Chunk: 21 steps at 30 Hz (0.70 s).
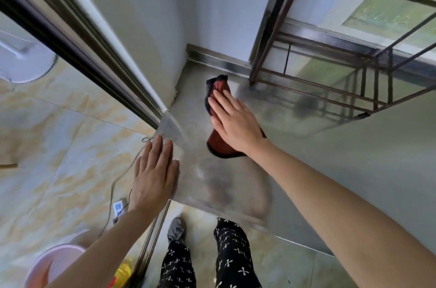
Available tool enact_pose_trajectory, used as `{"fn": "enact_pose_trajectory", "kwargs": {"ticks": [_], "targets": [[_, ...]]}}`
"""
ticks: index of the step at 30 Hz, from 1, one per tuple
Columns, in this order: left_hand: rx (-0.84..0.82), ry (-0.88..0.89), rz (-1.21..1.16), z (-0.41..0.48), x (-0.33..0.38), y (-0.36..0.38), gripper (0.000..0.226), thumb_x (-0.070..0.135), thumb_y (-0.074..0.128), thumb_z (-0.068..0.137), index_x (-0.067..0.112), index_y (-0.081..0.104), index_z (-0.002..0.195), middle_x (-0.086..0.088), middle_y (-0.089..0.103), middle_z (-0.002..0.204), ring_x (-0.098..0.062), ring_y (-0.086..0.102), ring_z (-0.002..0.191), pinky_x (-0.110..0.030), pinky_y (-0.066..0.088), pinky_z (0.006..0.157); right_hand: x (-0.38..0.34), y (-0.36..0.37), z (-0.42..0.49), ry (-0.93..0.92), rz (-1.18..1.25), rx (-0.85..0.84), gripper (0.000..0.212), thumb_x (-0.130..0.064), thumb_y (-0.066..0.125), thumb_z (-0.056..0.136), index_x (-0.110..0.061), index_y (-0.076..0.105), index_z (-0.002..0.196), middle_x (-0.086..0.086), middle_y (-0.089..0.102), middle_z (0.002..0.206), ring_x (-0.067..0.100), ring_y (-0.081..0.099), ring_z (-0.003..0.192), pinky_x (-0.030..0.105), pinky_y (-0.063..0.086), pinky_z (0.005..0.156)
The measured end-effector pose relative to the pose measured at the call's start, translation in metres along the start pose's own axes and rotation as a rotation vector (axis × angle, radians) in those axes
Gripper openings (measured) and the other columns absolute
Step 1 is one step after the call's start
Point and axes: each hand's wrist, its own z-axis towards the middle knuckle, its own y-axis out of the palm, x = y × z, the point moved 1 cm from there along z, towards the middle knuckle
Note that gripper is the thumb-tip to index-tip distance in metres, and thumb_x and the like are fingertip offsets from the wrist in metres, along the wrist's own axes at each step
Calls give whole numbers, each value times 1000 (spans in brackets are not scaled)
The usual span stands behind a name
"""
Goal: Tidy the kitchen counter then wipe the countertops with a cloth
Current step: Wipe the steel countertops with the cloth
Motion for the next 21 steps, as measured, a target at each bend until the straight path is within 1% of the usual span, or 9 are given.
{"fn": "enact_pose_trajectory", "kwargs": {"ticks": [3, 7, 9, 11, 13, 14, 16, 18, 21], "targets": [[-9, 41, -13, -1, -13, -7, 67, 57, 4, 88, 27, 18, 147, 8, 6, 155, -13, 2, 144, -38, 8, 117, 14, 1, 32, 145, -5, 32, 51, -36, 30, 99, -11, 33, 144, 8, 30, 152, 28, 25, 141, 44, 21, 114], [-1, 28, -51, -8, -31, -10, 66, 55, 6, 89, 25, 19, 147, 7, 8, 154, -14, 5, 144, -37, 8, 117, -14, 9, 47, 274, 20, 106, 49, -33, 28, 97, -11, 39, 140, 8, 36, 149, 30, 29, 138, 47, 27, 112], [-6, 31, -58, -14, -37, -9, 66, 53, 7, 89, 24, 19, 147, 3, 12, 156, -15, 7, 144, -36, 8, 116, -41, 13, 38, 151, 48, 71, 50, -34, 26, 97, -14, 39, 141, 6, 35, 150, 29, 27, 140, 47, 27, 112], [-17, 57, -65, -18, -43, -9, 65, 52, 7, 90, 23, 18, 147, 1, 14, 156, -14, 9, 143, -32, 6, 115, -62, 14, 24, -76, 38, 6, 50, -36, 25, 97, -16, 39, 141, 3, 36, 150, 27, 26, 140, 44, 26, 112], [-40, 90, -66, -22, -47, -8, 65, 52, 7, 90, 23, 14, 148, 3, 14, 155, -12, 9, 143, -27, 4, 114, -62, 11, 11, -255, 29, -74, 50, -38, 26, 97, -19, 38, 141, 1, 33, 151, 23, 22, 142, 41, 21, 113], [-50, 105, -71, -23, -48, -8, 65, 52, 8, 90, 23, 13, 148, 3, 14, 155, -12, 10, 143, -27, 5, 114, -55, 11, 8, -286, 27, -89, 50, -38, 27, 97, -20, 38, 142, 0, 32, 151, 22, 20, 143, 40, 19, 113], [-47, 126, -91, -23, -49, -9, 65, 51, 10, 91, 20, 16, 148, 2, 17, 155, -14, 15, 142, -31, 9, 116, -39, 11, 7, -192, 24, -58, 49, -38, 28, 97, -21, 38, 142, 0, 31, 152, 21, 20, 143, 43, 21, 113], [-37, 143, -108, -22, -52, -11, 65, 51, 12, 91, 18, 18, 147, 1, 21, 154, -15, 19, 141, -33, 14, 115, -35, 11, 10, 15, 39, 45, 48, -36, 31, 97, -18, 41, 140, 3, 35, 150, 24, 25, 141, 47, 27, 112], [-74, 167, -148, -23, -61, -12, 67, 54, 15, 91, 19, 14, 148, 2, 20, 155, -15, 27, 139, -32, 20, 112, -63, 16, 10, 251, 42, 111, 47, -34, 31, 98, -16, 39, 141, 5, 33, 151, 28, 25, 141, 49, 26, 113]]}}
